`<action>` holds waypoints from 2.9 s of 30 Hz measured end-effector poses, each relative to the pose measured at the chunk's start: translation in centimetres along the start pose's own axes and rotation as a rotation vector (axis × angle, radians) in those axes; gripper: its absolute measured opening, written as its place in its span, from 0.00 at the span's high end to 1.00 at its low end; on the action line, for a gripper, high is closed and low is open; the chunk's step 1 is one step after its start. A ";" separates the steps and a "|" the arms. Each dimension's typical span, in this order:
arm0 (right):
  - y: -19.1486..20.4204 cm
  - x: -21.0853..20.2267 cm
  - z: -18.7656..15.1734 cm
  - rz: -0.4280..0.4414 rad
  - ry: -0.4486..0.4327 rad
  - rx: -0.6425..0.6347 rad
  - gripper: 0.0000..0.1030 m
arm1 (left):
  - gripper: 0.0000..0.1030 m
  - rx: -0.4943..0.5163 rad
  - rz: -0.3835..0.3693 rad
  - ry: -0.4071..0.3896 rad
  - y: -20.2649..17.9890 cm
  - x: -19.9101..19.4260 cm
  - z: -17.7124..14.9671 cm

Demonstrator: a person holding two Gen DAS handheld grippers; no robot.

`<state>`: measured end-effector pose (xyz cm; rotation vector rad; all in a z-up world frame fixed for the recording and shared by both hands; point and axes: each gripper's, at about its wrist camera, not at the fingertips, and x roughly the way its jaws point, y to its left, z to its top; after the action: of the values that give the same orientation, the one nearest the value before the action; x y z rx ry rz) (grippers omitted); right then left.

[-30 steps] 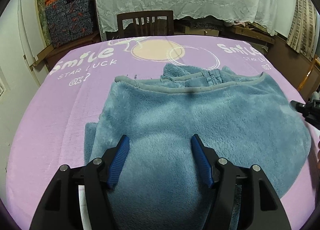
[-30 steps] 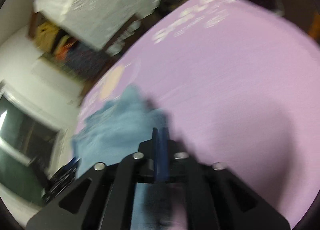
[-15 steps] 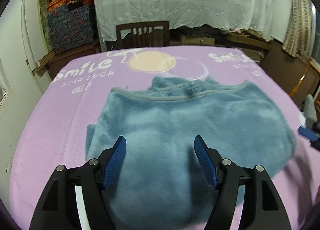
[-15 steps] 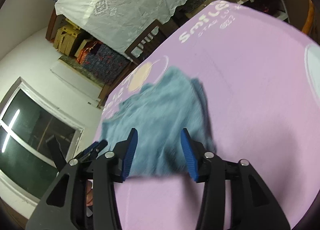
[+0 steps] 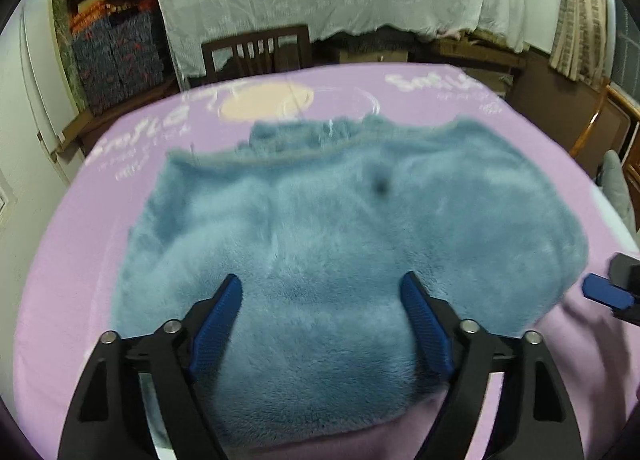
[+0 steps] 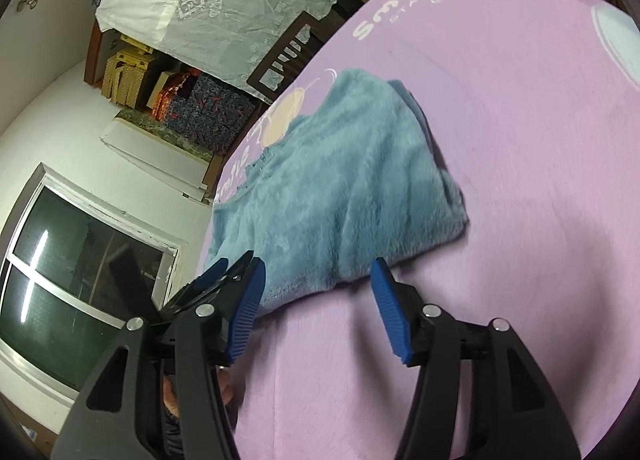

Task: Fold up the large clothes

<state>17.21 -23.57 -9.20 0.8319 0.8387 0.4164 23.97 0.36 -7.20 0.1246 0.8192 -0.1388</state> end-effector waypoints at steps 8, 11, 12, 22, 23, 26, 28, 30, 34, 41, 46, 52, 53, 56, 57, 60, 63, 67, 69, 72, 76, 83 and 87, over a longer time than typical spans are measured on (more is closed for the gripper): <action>-0.5 0.7 -0.9 -0.027 0.010 0.072 0.38 | 0.14 -0.012 -0.006 0.009 0.3 0.6 0.0; -1.0 1.5 -0.7 -0.044 0.000 0.138 0.36 | 0.15 -0.038 -0.026 0.022 0.6 0.6 0.1; -0.8 1.6 -0.6 -0.068 -0.016 0.146 0.36 | 0.15 -0.044 -0.030 0.025 0.6 0.5 0.1; -0.9 4.7 2.5 -0.129 -0.084 0.242 0.33 | 0.16 -0.258 -0.104 0.043 3.8 2.3 5.8; -1.0 4.9 2.9 -0.131 -0.092 0.249 0.33 | 0.16 -0.267 -0.107 0.059 3.7 3.2 6.1; -1.1 5.4 3.8 -0.137 -0.116 0.253 0.33 | 0.15 -0.263 -0.064 0.090 3.5 5.8 5.8; -1.1 5.5 4.0 -0.142 -0.135 0.250 0.33 | 0.13 -0.206 -0.009 0.064 2.4 6.0 5.3; -0.9 5.6 4.0 -0.147 -0.158 0.250 0.33 | 0.13 -0.187 0.023 0.066 1.9 6.2 5.3; -0.7 5.9 4.0 -0.162 -0.212 0.260 0.33 | 0.14 -0.222 0.001 0.058 2.6 5.7 5.1; -1.1 5.9 3.7 -0.166 -0.226 0.251 0.40 | 0.19 -0.198 -0.068 0.035 2.2 0.7 3.0; -1.3 5.9 3.6 -0.172 -0.241 0.249 0.41 | 0.16 -0.127 -0.002 0.051 0.6 1.5 1.4; -1.3 6.3 4.1 -0.181 -0.278 0.266 0.41 | 0.15 -0.136 0.006 0.045 0.4 2.0 1.1; -1.3 6.4 4.1 -0.183 -0.280 0.267 0.41 | 0.15 -0.137 0.006 0.045 0.4 2.0 1.1; -1.5 6.3 4.0 -0.174 -0.290 0.264 0.65 | 0.14 -0.133 0.008 0.043 0.3 2.0 1.2; -1.5 6.1 4.0 -0.164 -0.293 0.261 0.67 | 0.14 -0.133 0.007 0.043 0.4 2.0 1.2; -0.4 5.5 3.9 -0.164 -0.301 0.205 0.73 | 0.14 -0.137 -0.006 0.052 0.6 2.0 1.4; 2.0 4.7 3.7 -0.175 -0.328 0.110 0.74 | 0.14 -0.175 -0.060 0.075 1.7 1.9 1.8; 5.7 4.3 3.1 -0.199 -0.354 -0.025 0.74 | 0.16 -0.246 -0.158 0.101 4.0 1.2 2.6; 7.7 4.5 2.8 -0.212 -0.361 -0.094 0.75 | 0.16 -0.295 -0.191 0.094 5.9 0.5 3.2; 10.3 5.0 2.0 -0.228 -0.366 -0.196 0.75 | 0.17 -0.360 -0.206 0.070 8.7 -0.7 4.0; 13.9 6.5 -0.3 -0.265 -0.351 -0.385 0.75 | 0.17 -0.431 -0.277 0.062 11.6 -2.1 4.9; 16.9 8.9 -3.9 -0.312 -0.309 -0.610 0.75 | 0.11 -0.428 -0.428 0.042 11.6 -4.5 6.0; 17.1 9.6 -4.7 -0.314 -0.292 -0.647 0.75 | 0.11 -0.388 -0.509 0.051 9.8 -5.0 6.3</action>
<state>19.25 -4.75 -2.26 0.1470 0.4994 0.2525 26.78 9.32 1.32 -0.4516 0.9017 -0.4528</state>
